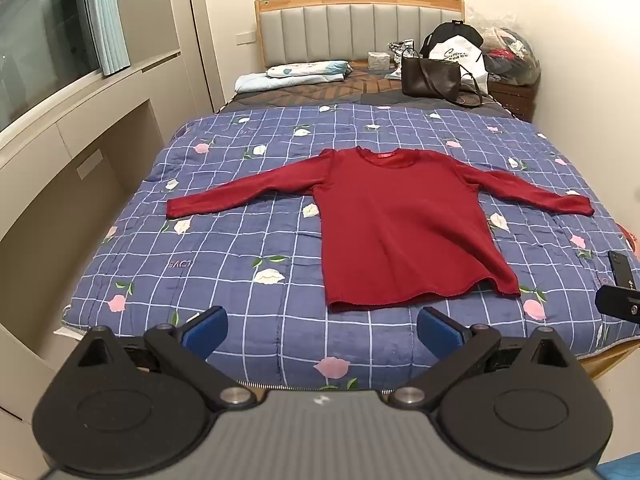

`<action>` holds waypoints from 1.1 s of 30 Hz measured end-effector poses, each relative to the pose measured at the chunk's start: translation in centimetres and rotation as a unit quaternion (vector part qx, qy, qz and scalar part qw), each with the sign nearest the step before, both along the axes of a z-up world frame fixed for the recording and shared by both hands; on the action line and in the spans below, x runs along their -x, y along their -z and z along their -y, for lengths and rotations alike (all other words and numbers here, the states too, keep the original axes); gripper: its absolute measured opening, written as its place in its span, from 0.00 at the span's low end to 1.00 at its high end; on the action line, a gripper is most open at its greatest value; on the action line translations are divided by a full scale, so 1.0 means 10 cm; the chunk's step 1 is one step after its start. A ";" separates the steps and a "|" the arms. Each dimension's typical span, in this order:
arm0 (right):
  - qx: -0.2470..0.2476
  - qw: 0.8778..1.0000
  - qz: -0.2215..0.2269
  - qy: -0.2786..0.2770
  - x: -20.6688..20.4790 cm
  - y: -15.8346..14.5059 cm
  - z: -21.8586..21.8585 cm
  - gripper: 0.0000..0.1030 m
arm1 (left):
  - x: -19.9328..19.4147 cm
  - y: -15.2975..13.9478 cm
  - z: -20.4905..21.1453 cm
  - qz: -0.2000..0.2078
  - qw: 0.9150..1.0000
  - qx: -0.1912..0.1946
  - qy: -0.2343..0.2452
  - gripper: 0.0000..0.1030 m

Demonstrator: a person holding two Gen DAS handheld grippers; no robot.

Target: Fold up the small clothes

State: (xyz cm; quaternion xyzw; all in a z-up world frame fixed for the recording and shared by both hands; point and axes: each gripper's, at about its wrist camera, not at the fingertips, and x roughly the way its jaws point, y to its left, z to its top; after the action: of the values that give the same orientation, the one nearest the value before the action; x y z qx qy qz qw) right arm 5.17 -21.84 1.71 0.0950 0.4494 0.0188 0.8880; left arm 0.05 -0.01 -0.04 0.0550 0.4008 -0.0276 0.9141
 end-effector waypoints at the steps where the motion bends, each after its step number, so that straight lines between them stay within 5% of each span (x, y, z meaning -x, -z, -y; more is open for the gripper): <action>1: 0.001 1.000 0.000 0.000 0.00 0.00 0.00 1.00 | 0.00 0.00 0.00 -0.001 1.000 0.000 0.000 1.00; 33: 0.000 1.000 -0.003 -0.003 0.04 -0.01 -0.01 1.00 | 0.00 0.00 0.02 0.005 1.000 -0.002 -0.001 1.00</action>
State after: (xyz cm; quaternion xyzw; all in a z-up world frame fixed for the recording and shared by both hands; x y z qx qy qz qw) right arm 4.73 -21.77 1.77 0.0934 0.4521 0.0208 0.8868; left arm 0.09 -0.17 0.01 0.0570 0.3965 -0.0255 0.9159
